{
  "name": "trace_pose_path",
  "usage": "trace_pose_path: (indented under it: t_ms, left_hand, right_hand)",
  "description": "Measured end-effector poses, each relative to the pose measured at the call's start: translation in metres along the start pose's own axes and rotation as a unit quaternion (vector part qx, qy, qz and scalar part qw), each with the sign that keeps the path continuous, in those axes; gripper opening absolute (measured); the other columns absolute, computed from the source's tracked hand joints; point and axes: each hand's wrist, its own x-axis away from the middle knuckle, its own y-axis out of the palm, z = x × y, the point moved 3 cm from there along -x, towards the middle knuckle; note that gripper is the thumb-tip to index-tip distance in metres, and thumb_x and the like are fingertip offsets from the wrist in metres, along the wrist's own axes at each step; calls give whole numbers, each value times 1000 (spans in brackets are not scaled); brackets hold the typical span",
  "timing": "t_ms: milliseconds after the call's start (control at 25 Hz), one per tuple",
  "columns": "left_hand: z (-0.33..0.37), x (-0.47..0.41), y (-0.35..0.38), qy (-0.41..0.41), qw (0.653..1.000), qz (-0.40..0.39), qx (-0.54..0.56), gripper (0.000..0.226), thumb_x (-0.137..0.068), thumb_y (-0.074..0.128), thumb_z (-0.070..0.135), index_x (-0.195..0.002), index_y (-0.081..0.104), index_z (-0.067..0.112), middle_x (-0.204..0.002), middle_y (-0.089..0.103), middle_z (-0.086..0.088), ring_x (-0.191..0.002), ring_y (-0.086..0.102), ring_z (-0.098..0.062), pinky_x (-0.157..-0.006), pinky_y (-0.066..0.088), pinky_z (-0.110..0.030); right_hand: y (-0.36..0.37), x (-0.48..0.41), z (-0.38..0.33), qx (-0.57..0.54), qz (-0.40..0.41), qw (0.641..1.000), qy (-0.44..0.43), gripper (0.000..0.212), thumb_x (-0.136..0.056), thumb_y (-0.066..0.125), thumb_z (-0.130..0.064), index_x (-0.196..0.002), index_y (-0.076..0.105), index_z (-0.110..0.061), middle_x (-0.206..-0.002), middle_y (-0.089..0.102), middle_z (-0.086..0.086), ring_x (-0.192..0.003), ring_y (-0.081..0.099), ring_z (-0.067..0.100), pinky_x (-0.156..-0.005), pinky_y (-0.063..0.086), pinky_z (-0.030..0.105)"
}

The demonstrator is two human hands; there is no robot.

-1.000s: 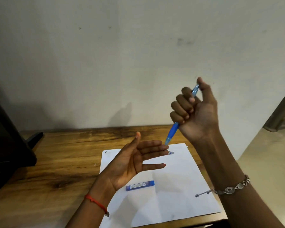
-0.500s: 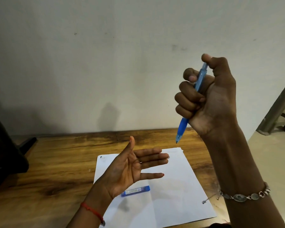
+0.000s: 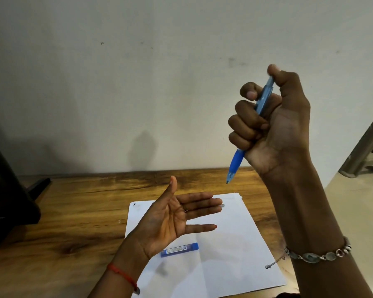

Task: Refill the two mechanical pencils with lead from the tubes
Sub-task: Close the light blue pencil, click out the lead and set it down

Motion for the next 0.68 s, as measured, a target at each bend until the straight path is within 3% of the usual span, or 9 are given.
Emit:
trace_pose_path:
  t_ms: [200, 400, 560, 680]
  left_hand:
    - [0, 0, -1, 9, 1000, -20, 9, 84, -58, 69, 66, -112, 65, 2, -119, 64, -20, -113, 61, -29, -82, 55, -46]
    - [-3, -4, -3, -6, 1000, 0, -13, 74, -68, 45, 67, -111, 67, 11, -120, 65, -15, -112, 62, -28, -86, 54, -43]
    - [-3, -2, 0, 2, 999, -17, -31, 74, -63, 66, 64, -115, 65, 12, -122, 64, -14, -114, 60, -29, -89, 53, -40]
    - [-3, -3, 1, 1, 999, -22, -35, 73, -60, 71, 61, -114, 65, 12, -121, 64, -14, -112, 61, -28, -91, 53, -39]
  right_hand:
    - [-5, -3, 0, -8, 14, 1000, -10, 45, -90, 27, -42, -55, 39, -16, -33, 18, -8, -32, 10, 7, -38, 10, 14]
    - [-8, -5, -1, 2, 19, 1000, -19, 45, -91, 27, -41, -55, 40, -16, -33, 18, -8, -33, 10, 7, -37, 10, 15]
    - [-8, -7, 1, 5, 16, 1000, -17, 45, -91, 27, -41, -57, 40, -16, -33, 18, -8, -34, 9, 8, -37, 10, 15]
    - [-9, -9, 4, 4, 16, 1000, -19, 45, -91, 26, -41, -58, 41, -15, -33, 18, -8, -33, 10, 7, -37, 11, 15]
